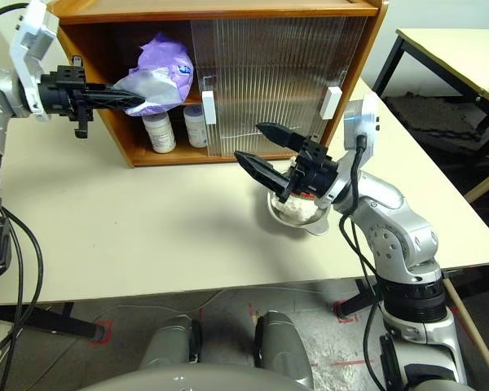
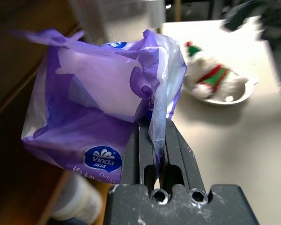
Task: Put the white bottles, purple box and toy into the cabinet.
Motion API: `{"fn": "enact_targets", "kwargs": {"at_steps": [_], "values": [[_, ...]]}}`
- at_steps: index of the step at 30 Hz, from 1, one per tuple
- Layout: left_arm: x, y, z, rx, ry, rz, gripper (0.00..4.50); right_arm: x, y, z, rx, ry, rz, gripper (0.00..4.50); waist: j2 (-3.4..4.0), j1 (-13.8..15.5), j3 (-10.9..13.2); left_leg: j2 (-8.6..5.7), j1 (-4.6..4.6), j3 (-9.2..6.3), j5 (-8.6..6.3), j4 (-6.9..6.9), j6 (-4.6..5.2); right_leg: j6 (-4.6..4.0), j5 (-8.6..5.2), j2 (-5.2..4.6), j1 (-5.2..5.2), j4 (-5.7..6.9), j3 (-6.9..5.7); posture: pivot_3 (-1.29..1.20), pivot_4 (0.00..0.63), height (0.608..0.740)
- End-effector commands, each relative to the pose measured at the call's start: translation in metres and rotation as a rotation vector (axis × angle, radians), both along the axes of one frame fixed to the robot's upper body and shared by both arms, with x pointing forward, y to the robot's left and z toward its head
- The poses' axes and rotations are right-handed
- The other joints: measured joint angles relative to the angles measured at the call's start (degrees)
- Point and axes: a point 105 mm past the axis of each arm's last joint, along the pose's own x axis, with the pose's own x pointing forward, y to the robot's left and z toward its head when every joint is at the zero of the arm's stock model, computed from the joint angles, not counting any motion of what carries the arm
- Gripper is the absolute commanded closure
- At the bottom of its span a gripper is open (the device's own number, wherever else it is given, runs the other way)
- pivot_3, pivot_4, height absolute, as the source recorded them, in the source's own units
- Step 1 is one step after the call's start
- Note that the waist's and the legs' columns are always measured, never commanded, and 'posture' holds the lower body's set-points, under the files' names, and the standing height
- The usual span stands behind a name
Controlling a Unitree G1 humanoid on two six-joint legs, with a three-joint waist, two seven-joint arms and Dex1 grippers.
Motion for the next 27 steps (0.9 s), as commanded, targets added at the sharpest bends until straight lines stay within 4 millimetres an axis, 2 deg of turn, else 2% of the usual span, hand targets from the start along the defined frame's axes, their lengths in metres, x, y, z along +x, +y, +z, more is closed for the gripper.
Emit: {"fn": "enact_targets", "kwargs": {"at_steps": [1, 12, 23, 27], "values": [[0.009, 0.001, -0.004, 0.049, -0.032, 0.03, 4.44, -0.003, -0.003, 0.003, -0.001, -0.019, -0.016, 0.0, -0.01, -0.09, 0.0, 0.0, 0.0, 0.0, 0.0, 0.0, 0.0, 0.0, 0.0, 0.0, 0.0, 0.0, 0.0, -0.07, 0.0, 0.74], [0.031, -0.006, -0.015, 0.106, -0.116, 0.082, 4.44, -0.006, -0.004, 0.004, 0.003, -0.015, -0.034, 0.0, -0.05, -0.09, -0.02, 0.0, -0.02, 0.01, 0.01, 0.04, 0.01, 0.03, 0.02, -0.01, 0.0, 0.0, -0.01, -0.1, 0.0, 0.74], [0.051, -0.003, -0.022, 0.191, -0.209, 0.203, 4.44, -0.01, -0.007, 0.003, 0.008, -0.001, -0.064, 0.0, -0.08, -0.98, -0.04, 0.0, -0.02, 0.01, 0.0, 0.05, 0.0, 0.05, 0.03, -0.01, 0.0, 0.03, 0.0, -0.13, 0.0, 0.74], [0.055, 0.001, -0.028, 0.22, -0.211, 0.242, 3.29, -0.01, -0.009, 0.003, 0.007, -0.001, -0.075, 0.0, -0.12, -1.6, -0.06, 0.0, -0.02, 0.02, 0.0, 0.05, 0.0, 0.06, 0.03, -0.03, 0.01, 0.03, 0.0, -0.14, 0.0, 0.74]]}}
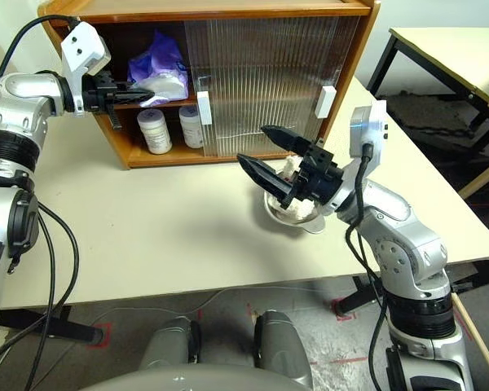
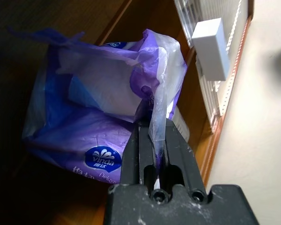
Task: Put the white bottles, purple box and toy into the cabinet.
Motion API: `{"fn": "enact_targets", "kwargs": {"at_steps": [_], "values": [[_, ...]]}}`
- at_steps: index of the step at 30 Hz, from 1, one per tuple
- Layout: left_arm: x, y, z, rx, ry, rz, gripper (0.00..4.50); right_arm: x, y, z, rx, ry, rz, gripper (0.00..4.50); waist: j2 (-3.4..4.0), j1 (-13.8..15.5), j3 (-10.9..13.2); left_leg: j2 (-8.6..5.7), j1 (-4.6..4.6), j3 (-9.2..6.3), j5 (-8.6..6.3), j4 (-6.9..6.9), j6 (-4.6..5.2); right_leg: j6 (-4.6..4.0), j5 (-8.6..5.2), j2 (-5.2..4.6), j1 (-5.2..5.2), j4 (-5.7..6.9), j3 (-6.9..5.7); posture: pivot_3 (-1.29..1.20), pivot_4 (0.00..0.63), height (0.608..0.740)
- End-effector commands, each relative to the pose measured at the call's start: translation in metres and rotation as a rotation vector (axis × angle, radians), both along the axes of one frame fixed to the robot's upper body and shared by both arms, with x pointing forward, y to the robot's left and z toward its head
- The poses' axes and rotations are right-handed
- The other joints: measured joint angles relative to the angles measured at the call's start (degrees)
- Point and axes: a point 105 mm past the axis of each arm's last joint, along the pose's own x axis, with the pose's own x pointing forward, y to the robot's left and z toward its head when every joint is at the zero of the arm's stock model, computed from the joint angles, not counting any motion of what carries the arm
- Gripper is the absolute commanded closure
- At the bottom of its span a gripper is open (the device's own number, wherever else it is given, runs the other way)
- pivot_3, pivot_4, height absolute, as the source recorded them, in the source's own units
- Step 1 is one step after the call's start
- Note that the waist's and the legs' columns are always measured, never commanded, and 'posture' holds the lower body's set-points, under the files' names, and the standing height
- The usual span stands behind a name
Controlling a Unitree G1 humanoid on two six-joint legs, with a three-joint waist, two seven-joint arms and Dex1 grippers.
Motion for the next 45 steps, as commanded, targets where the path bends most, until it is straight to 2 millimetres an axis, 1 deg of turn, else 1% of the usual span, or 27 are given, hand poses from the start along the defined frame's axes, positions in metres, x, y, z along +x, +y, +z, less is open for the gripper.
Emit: {"fn": "enact_targets", "kwargs": {"at_steps": [1, 5, 8, 9, 12, 16, 19, 24, 26, 30, 33, 35, 37, 39, 42, 43, 44, 45], "values": [[0.004, 0.0, -0.006, 0.027, 0.009, 0.025, 2.93, -0.002, -0.005, 0.004, 0.002, -0.009, -0.015, 0.0, -0.01, -0.1, -0.01, 0.0, 0.0, 0.0, 0.0, 0.0, 0.0, 0.0, 0.0, 0.0, 0.0, 0.01, 0.0, -0.14, 0.0, 0.74], [0.006, 0.0, -0.005, 0.025, -0.009, 0.042, 1.34, -0.003, -0.005, 0.004, 0.001, -0.007, -0.018, 0.0, -0.03, -0.2, -0.01, 0.0, 0.01, 0.0, -0.01, 0.02, -0.02, 0.01, 0.01, -0.01, 0.0, 0.04, 0.0, -0.15, 0.0, 0.74], [0.008, 0.001, 0.002, -0.021, -0.034, 0.06, 0.16, -0.003, -0.005, 0.004, 0.001, -0.006, -0.019, 0.0, -0.03, -0.25, -0.01, 0.0, 0.01, 0.0, -0.01, 0.02, -0.02, 0.01, 0.01, -0.01, 0.0, 0.04, 0.0, -0.14, 0.0, 0.74], [0.008, 0.002, 0.004, -0.034, -0.048, 0.067, 0.03, -0.003, -0.005, 0.004, 0.0, -0.006, -0.019, 0.0, -0.03, -0.28, -0.01, 0.0, 0.01, 0.0, -0.01, 0.02, -0.01, 0.01, 0.01, -0.01, 0.0, 0.04, 0.0, -0.14, 0.0, 0.74], [0.01, 0.003, 0.017, -0.1, -0.107, 0.084, 0.03, -0.002, -0.005, 0.004, -0.002, -0.005, -0.015, 0.0, -0.03, -0.29, -0.01, 0.0, 0.01, 0.0, 0.0, 0.01, -0.01, 0.01, 0.01, 0.0, 0.0, 0.05, 0.0, -0.14, 0.0, 0.74], [0.009, 0.004, 0.027, -0.154, -0.15, 0.087, 0.03, -0.001, -0.004, 0.004, -0.004, -0.003, -0.008, 0.0, -0.05, -0.2, -0.03, 0.0, 0.01, 0.0, 0.0, 0.02, 0.0, 0.02, 0.01, -0.01, 0.0, 0.05, 0.0, -0.12, 0.0, 0.74], [0.007, 0.003, 0.034, -0.25, -0.139, 0.066, 0.03, 0.001, -0.004, 0.004, -0.005, -0.004, -0.002, 0.0, -0.07, -0.15, -0.04, 0.0, 0.01, 0.0, 0.0, 0.04, 0.0, 0.03, 0.02, -0.01, 0.0, 0.07, 0.0, -0.11, 0.0, 0.74], [-0.002, 0.0, 0.027, -0.271, -0.074, -0.004, 0.03, 0.002, -0.003, 0.005, -0.005, -0.006, 0.01, 0.0, -0.08, -0.12, -0.05, 0.0, 0.02, 0.0, 0.01, 0.09, 0.02, 0.02, 0.02, -0.01, 0.0, 0.16, 0.0, -0.1, 0.0, 0.74], [-0.01, -0.004, 0.027, -0.319, -0.022, -0.067, 0.03, 0.003, -0.003, 0.005, -0.004, -0.003, 0.015, 0.0, -0.08, -0.17, -0.05, 0.0, 0.04, 0.0, 0.01, 0.1, 0.02, 0.02, 0.02, -0.01, 0.0, 0.19, 0.02, -0.08, 0.0, 0.74], [-0.034, -0.013, 0.011, -0.322, 0.081, -0.191, 0.03, 0.005, -0.001, 0.005, -0.006, -0.003, 0.03, 0.0, -0.07, -0.2, -0.05, 0.0, 0.09, 0.02, 0.02, 0.12, 0.03, 0.01, 0.01, 0.0, 0.0, 0.3, 0.07, -0.07, 0.0, 0.74], [-0.057, -0.02, -0.007, -0.325, 0.197, -0.271, 0.03, 0.006, 0.0, 0.005, -0.006, -0.003, 0.036, 0.0, -0.08, -0.18, -0.05, 0.0, 0.12, 0.02, 0.04, 0.17, 0.07, -0.03, -0.02, 0.02, -0.02, 0.45, 0.11, -0.06, 0.0, 0.74], [-0.067, -0.024, -0.018, -0.302, 0.215, -0.299, 0.03, 0.006, 0.0, 0.005, -0.005, -0.002, 0.038, 0.0, -0.07, -0.04, -0.05, 0.0, 0.13, 0.02, 0.05, 0.2, 0.07, -0.03, -0.02, 0.02, -0.02, 0.49, 0.13, -0.06, 0.0, 0.74], [-0.067, -0.026, -0.023, -0.335, 0.22, -0.263, 0.41, 0.006, 0.0, 0.004, -0.004, -0.001, 0.04, 0.0, -0.08, 0.08, -0.05, 0.0, 0.13, 0.01, 0.03, 0.25, 0.05, -0.03, -0.02, 0.01, -0.01, 0.52, 0.13, -0.06, 0.0, 0.74], [-0.064, -0.03, -0.022, -0.392, 0.207, -0.23, 0.98, 0.006, 0.001, 0.004, -0.002, 0.0, 0.041, 0.0, -0.08, 0.41, -0.05, 0.01, 0.13, 0.0, 0.02, 0.33, 0.03, -0.02, -0.01, 0.0, 0.0, 0.57, 0.13, -0.06, 0.0, 0.74], [-0.054, -0.035, -0.025, -0.45, 0.158, -0.144, 2.22, 0.006, 0.001, 0.004, -0.001, -0.004, 0.04, 0.0, -0.08, 1.1, -0.06, 0.01, 0.13, -0.03, 0.01, 0.47, 0.01, 0.02, 0.02, -0.02, 0.07, 0.59, 0.11, -0.06, 0.0, 0.74], [-0.05, -0.035, -0.026, -0.479, 0.153, -0.106, 2.49, 0.007, 0.001, 0.005, -0.001, -0.005, 0.039, 0.0, -0.08, 1.25, -0.06, 0.0, 0.14, -0.03, 0.0, 0.49, 0.0, 0.03, 0.03, -0.03, 0.09, 0.59, 0.12, -0.06, 0.0, 0.74], [-0.045, -0.034, -0.028, -0.506, 0.155, -0.057, 2.99, 0.007, 0.001, 0.005, 0.0, -0.006, 0.038, 0.0, -0.07, 1.37, -0.06, 0.0, 0.15, -0.03, 0.0, 0.52, 0.0, 0.04, 0.04, -0.04, 0.11, 0.59, 0.12, -0.06, 0.0, 0.74], [-0.041, -0.033, -0.03, -0.522, 0.148, -0.023, 3.37, 0.007, 0.001, 0.005, -0.001, -0.007, 0.037, 0.0, -0.08, 1.43, -0.06, 0.0, 0.15, -0.03, 0.0, 0.54, 0.0, 0.06, 0.05, -0.04, 0.12, 0.59, 0.12, -0.06, 0.0, 0.74]]}}
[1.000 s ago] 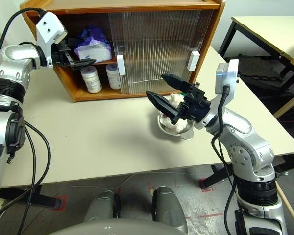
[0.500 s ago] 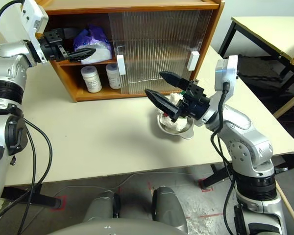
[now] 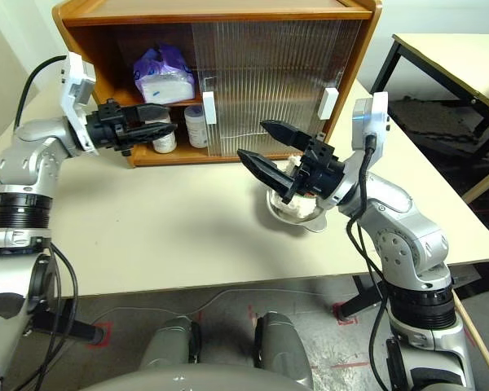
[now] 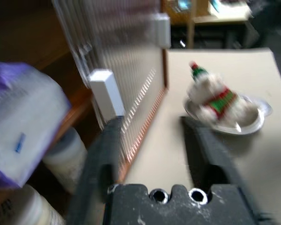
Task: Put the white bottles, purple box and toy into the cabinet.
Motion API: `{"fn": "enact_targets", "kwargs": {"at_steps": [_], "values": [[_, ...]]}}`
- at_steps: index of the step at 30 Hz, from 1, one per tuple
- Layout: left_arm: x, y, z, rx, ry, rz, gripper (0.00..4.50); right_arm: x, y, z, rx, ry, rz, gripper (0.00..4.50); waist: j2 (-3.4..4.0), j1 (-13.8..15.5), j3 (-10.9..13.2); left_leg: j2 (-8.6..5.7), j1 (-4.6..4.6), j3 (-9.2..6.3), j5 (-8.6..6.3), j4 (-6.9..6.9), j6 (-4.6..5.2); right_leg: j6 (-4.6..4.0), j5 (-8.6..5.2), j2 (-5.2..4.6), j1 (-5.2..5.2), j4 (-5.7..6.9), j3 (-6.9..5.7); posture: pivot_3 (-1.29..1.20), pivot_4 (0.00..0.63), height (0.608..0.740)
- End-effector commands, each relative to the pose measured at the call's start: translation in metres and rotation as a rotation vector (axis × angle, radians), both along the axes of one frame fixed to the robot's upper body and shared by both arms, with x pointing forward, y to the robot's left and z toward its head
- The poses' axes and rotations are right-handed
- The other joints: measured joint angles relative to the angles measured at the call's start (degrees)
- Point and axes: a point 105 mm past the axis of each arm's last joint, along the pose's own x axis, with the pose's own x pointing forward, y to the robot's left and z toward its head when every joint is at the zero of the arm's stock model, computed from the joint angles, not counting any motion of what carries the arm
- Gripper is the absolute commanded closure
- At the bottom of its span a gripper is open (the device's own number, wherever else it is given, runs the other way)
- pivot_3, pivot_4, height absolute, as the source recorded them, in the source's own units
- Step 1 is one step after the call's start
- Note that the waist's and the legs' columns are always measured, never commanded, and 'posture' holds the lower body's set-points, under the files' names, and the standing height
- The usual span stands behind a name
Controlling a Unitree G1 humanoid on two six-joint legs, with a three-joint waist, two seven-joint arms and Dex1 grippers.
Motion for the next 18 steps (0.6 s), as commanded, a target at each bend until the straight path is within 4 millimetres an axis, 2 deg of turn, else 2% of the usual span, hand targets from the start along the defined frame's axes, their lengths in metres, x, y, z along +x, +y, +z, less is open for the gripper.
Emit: {"fn": "enact_targets", "kwargs": {"at_steps": [1, 3, 13, 18], "values": [[0.013, 0.007, -0.007, -0.063, 0.024, 0.148, 3.78, 0.003, -0.001, 0.0, -0.002, 0.005, -0.001, 0.0, 0.0, 0.09, 0.0, 0.0, 0.0, 0.0, 0.0, 0.01, 0.0, 0.0, 0.01, 0.0, 0.0, 0.0, 0.0, -0.07, 0.0, 0.74], [0.018, 0.007, -0.012, -0.077, 0.014, 0.19, 4.49, 0.002, -0.001, -0.001, -0.003, 0.006, -0.002, 0.0, -0.01, 0.12, 0.0, 0.0, -0.01, 0.0, 0.0, 0.01, 0.0, 0.03, 0.02, 0.01, 0.0, 0.0, 0.0, -0.06, 0.0, 0.74], [0.038, 0.005, -0.014, -0.167, -0.028, 0.328, 4.49, 0.002, 0.0, -0.001, -0.006, 0.01, 0.001, 0.0, -0.03, 0.15, -0.01, -0.01, -0.04, 0.0, 0.01, 0.01, 0.01, 0.02, 0.02, 0.02, -0.01, -0.01, -0.01, -0.07, 0.0, 0.74], [0.05, 0.012, -0.018, -0.199, -0.037, 0.435, 4.49, 0.001, 0.0, -0.005, -0.006, 0.017, 0.001, 0.0, -0.04, 0.13, -0.02, -0.02, -0.04, 0.0, 0.0, 0.01, 0.0, 0.02, 0.02, 0.01, -0.01, -0.02, -0.03, -0.08, 0.0, 0.74]]}}
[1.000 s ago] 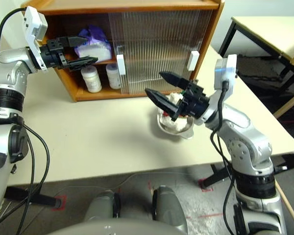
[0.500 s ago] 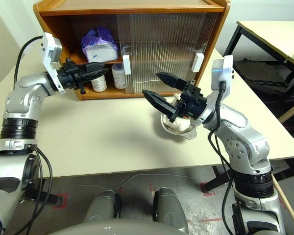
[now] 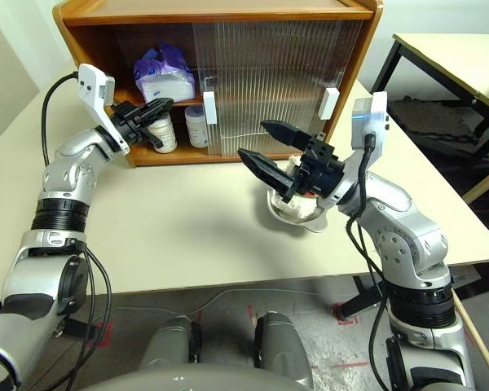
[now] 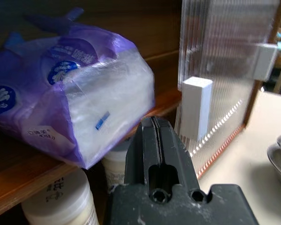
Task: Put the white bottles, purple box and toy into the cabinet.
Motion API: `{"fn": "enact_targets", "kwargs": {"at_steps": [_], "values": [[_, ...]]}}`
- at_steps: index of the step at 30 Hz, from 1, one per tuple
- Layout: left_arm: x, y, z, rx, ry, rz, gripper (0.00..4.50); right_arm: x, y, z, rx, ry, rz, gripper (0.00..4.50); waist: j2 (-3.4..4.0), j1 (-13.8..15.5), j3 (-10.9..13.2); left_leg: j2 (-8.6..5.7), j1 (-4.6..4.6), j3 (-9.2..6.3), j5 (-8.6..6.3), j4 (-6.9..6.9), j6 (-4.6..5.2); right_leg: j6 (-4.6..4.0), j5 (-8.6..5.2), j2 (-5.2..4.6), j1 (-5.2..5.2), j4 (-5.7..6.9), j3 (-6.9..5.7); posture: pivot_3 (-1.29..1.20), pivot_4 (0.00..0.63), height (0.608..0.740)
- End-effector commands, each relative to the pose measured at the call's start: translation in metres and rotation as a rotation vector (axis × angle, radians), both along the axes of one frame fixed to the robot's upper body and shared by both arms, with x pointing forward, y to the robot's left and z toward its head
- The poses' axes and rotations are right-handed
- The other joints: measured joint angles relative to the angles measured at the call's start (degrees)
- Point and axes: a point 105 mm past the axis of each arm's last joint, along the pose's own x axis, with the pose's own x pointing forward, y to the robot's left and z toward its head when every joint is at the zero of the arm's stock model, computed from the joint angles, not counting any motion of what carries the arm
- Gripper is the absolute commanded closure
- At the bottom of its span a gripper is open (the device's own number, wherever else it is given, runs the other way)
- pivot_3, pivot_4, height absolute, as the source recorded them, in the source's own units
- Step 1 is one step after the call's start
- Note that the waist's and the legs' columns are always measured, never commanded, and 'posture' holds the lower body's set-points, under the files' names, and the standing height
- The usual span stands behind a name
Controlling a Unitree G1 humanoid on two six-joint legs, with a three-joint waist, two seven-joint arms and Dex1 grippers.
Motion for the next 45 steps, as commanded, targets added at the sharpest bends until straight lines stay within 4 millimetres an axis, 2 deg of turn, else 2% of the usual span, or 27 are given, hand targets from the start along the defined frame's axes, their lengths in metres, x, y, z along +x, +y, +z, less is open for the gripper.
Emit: {"fn": "enact_targets", "kwargs": {"at_steps": [1, 8, 15, 19, 23, 28, 32, 35, 39, 45], "values": [[0.009, 0.006, 0.0, -0.015, -0.008, 0.08, 4.49, -0.001, 0.002, -0.004, -0.007, 0.009, 0.006, 0.0, 0.0, -0.04, 0.0, 0.0, 0.0, 0.0, 0.0, 0.0, 0.0, 0.0, 0.0, 0.0, 0.0, 0.0, 0.0, -0.08, 0.0, 0.74], [0.019, 0.011, -0.006, -0.001, -0.015, 0.193, 4.49, -0.002, 0.003, -0.003, -0.005, 0.008, 0.005, 0.0, -0.01, -0.03, 0.0, 0.0, -0.02, 0.0, 0.0, 0.0, 0.0, 0.0, 0.0, 0.0, 0.0, -0.04, -0.01, -0.08, 0.0, 0.74], [0.029, 0.013, -0.001, -0.06, -0.022, 0.304, 4.49, -0.003, 0.004, -0.001, -0.002, 0.007, 0.002, 0.0, -0.02, -0.03, -0.01, 0.0, -0.03, 0.0, -0.01, 0.0, -0.01, 0.02, 0.01, -0.02, 0.0, -0.05, -0.04, -0.09, 0.0, 0.74], [0.031, 0.009, -0.001, -0.066, -0.024, 0.308, 4.49, -0.002, 0.003, 0.0, -0.002, 0.006, -0.002, 0.0, -0.02, -0.05, -0.01, 0.0, -0.04, -0.01, -0.01, -0.01, -0.01, 0.01, 0.01, -0.02, 0.0, -0.07, -0.04, -0.09, 0.0, 0.74], [0.026, -0.002, 0.0, -0.07, -0.033, 0.239, 4.49, -0.002, 0.002, 0.001, -0.004, 0.005, -0.006, 0.0, -0.02, -0.06, -0.01, 0.0, -0.05, -0.01, -0.01, -0.02, -0.02, 0.01, 0.01, -0.02, 0.0, -0.09, -0.05, -0.09, 0.0, 0.74], [0.01, -0.016, 0.004, -0.057, -0.06, 0.088, 4.49, 0.0, 0.002, 0.001, -0.006, 0.003, -0.006, 0.0, -0.02, -0.16, -0.01, 0.0, -0.06, -0.01, -0.02, -0.05, -0.02, 0.0, 0.0, -0.02, -0.01, -0.12, -0.06, -0.08, 0.0, 0.74], [-0.022, -0.033, 0.013, -0.065, -0.063, -0.125, 4.49, 0.001, 0.001, 0.0, -0.008, 0.004, -0.004, 0.0, -0.02, -0.32, 0.0, 0.0, -0.05, -0.01, -0.02, -0.11, -0.03, -0.04, -0.03, -0.01, -0.02, -0.14, -0.05, -0.07, 0.0, 0.74], [-0.041, -0.041, 0.014, -0.029, -0.059, -0.208, 4.49, 0.002, 0.0, -0.001, -0.009, 0.005, -0.002, 0.0, -0.01, -0.19, 0.0, 0.01, -0.05, -0.01, -0.02, -0.15, -0.02, -0.06, -0.04, 0.01, -0.04, -0.13, -0.04, -0.06, 0.0, 0.74], [-0.046, -0.058, 0.011, -0.01, -0.066, -0.197, 4.49, 0.003, 0.003, 0.0, -0.006, 0.004, 0.004, 0.0, -0.01, 0.17, 0.0, 0.0, -0.04, -0.01, -0.02, -0.1, -0.02, -0.04, -0.03, -0.01, -0.01, -0.13, -0.04, -0.06, 0.0, 0.74], [-0.053, -0.099, -0.005, -0.008, -0.07, -0.249, 4.49, 0.003, 0.001, 0.0, 0.0, 0.005, -0.018, 0.0, -0.01, 0.1, 0.0, -0.04, -0.06, -0.02, -0.02, -0.02, -0.03, -0.14, -0.09, -0.05, 0.09, -0.34, -0.04, -0.08, 0.0, 0.74]]}}
